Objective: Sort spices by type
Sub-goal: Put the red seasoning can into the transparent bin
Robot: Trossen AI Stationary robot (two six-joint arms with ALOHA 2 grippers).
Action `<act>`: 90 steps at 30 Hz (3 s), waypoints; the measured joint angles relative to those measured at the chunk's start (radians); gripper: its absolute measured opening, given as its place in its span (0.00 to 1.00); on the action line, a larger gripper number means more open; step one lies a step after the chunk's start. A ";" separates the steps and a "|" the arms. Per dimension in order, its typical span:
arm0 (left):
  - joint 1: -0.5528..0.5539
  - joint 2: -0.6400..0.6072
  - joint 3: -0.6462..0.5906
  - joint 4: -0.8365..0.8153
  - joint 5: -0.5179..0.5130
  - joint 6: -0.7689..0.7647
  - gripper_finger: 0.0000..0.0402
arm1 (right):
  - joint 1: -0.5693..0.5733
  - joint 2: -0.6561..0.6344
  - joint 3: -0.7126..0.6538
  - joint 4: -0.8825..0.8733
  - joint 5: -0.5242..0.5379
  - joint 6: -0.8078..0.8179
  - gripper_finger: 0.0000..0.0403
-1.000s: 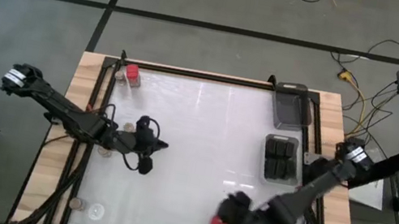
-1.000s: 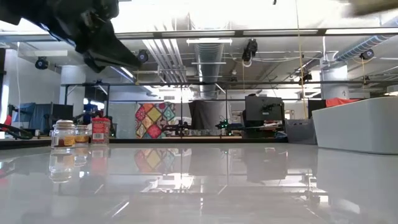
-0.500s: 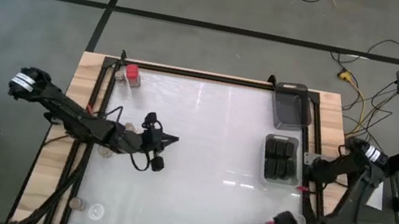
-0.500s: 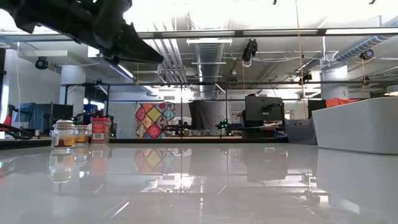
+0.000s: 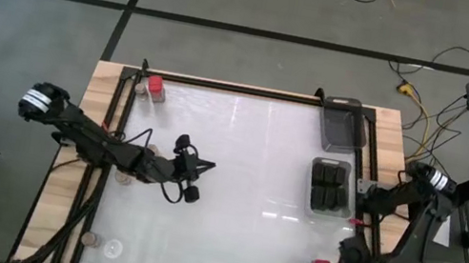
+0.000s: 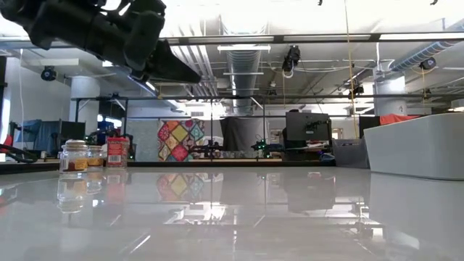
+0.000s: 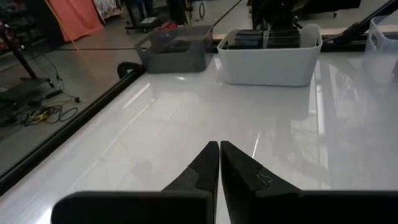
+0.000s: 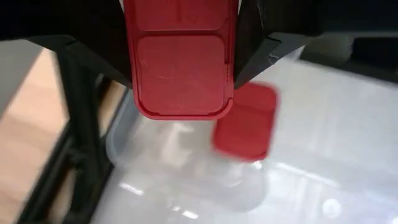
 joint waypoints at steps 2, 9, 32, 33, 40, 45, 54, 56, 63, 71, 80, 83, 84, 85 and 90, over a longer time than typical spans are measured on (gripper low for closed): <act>0.000 0.002 0.006 0.002 0.000 0.000 0.00 | -0.007 0.000 -0.027 -0.009 -0.006 0.000 0.55; 0.000 -0.012 0.011 0.000 0.000 0.007 0.00 | -0.040 0.001 -0.140 0.056 -0.003 0.009 0.55; 0.000 -0.025 0.025 -0.027 0.002 0.026 0.00 | -0.043 0.005 -0.323 0.213 -0.046 0.010 0.56; 0.000 -0.025 0.029 -0.034 0.002 0.026 0.00 | -0.043 0.005 -0.323 0.215 -0.048 0.009 0.56; 0.000 -0.025 0.057 -0.079 0.002 0.026 0.00 | -0.041 0.003 -0.306 0.216 -0.053 0.000 0.60; -0.001 -0.027 0.065 -0.080 0.035 0.026 0.00 | -0.041 0.002 -0.290 0.213 -0.054 -0.003 0.66; 0.000 -0.089 0.112 -0.119 0.161 0.094 0.00 | -0.041 -0.018 -0.251 0.132 -0.055 -0.020 0.75; 0.000 -0.113 0.113 -0.136 0.160 0.100 0.00 | -0.042 -0.025 -0.250 0.118 -0.053 -0.017 0.75; 0.000 -0.147 0.094 -0.161 0.160 0.080 0.00 | -0.069 -0.045 -0.250 0.122 0.028 -0.021 0.67; 0.000 -0.138 0.079 -0.160 0.160 0.048 0.00 | -0.123 -0.045 -0.251 0.166 0.029 -0.125 0.44; -0.001 -0.138 0.078 -0.157 0.160 0.040 0.00 | -0.151 -0.045 -0.283 0.197 0.027 -0.191 0.20; -0.002 -0.138 0.078 -0.158 0.159 0.040 0.00 | -0.151 -0.045 -0.303 0.206 0.024 -0.191 0.14; -0.002 -0.138 0.078 -0.158 0.160 0.040 0.00 | -0.151 -0.045 -0.312 0.213 0.022 -0.191 0.12; -0.002 -0.138 0.077 -0.158 0.160 0.040 0.00 | -0.151 -0.045 -0.319 0.217 0.013 -0.191 0.11; -0.002 -0.138 0.077 -0.158 0.160 0.040 0.00 | -0.150 -0.045 -0.354 0.228 -0.062 -0.184 0.06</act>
